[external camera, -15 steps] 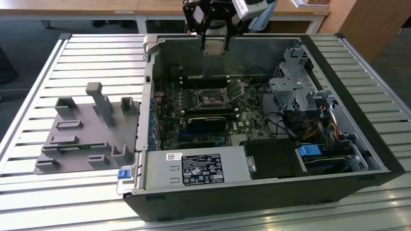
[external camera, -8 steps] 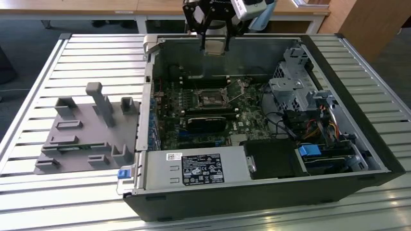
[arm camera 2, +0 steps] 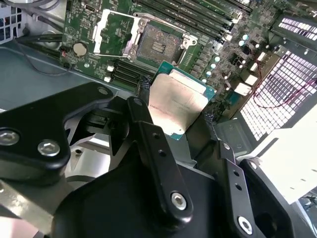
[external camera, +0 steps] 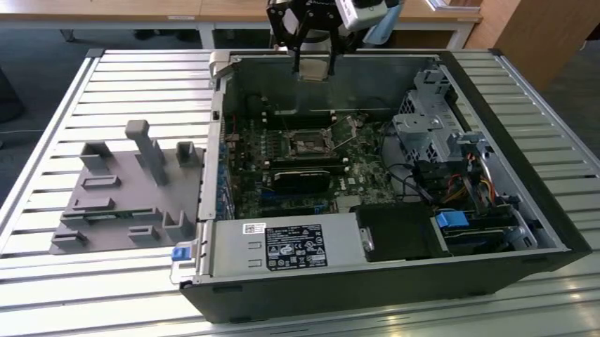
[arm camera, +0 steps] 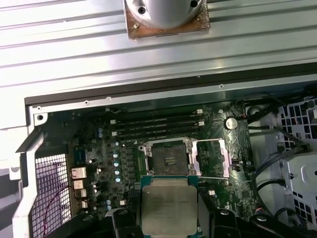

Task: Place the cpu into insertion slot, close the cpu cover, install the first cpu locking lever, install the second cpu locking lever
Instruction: 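Place the cpu into insertion slot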

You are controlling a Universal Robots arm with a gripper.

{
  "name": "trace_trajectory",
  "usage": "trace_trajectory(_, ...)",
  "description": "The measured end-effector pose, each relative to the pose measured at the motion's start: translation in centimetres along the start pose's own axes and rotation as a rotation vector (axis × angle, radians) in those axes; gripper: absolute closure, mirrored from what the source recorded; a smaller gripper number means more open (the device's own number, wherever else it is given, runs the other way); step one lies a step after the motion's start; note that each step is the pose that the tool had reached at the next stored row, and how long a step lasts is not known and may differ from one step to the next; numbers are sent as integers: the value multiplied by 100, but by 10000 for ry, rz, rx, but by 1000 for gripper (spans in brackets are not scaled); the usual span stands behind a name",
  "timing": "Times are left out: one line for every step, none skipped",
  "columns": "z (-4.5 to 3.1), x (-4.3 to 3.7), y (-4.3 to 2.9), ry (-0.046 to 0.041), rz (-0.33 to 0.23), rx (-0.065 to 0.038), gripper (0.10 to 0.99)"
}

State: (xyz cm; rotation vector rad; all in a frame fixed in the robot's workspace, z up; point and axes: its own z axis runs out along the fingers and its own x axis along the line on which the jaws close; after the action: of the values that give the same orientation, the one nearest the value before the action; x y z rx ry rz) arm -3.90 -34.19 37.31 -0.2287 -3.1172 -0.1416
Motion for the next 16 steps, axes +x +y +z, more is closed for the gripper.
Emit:
trace_trajectory(1,0,0,-3,34,-1,545)
trace_trajectory(1,0,0,-6,70,-1,545)
trace_trajectory(2,0,0,-10,110,-3,545)
trace_trajectory(2,0,0,-13,149,-3,545)
trace_trajectory(2,0,0,-18,199,-4,545)
trace_trajectory(3,0,0,-22,244,-6,545)
trace_trajectory(3,0,0,-26,288,-6,545)
trace_trajectory(3,0,0,-30,334,-7,545)
trace_trajectory(4,0,0,-34,377,-8,545)
trace_trajectory(4,0,0,-38,421,-9,545)
trace_trajectory(4,0,-1,-42,462,-9,545)
trace_trajectory(5,0,0,-45,499,-11,545)
trace_trajectory(6,0,-1,-49,541,-11,545)
trace_trajectory(6,0,-1,-53,590,-12,545)
trace_trajectory(6,0,-1,-58,645,-13,545)
trace_trajectory(7,0,-1,-63,702,-14,545)
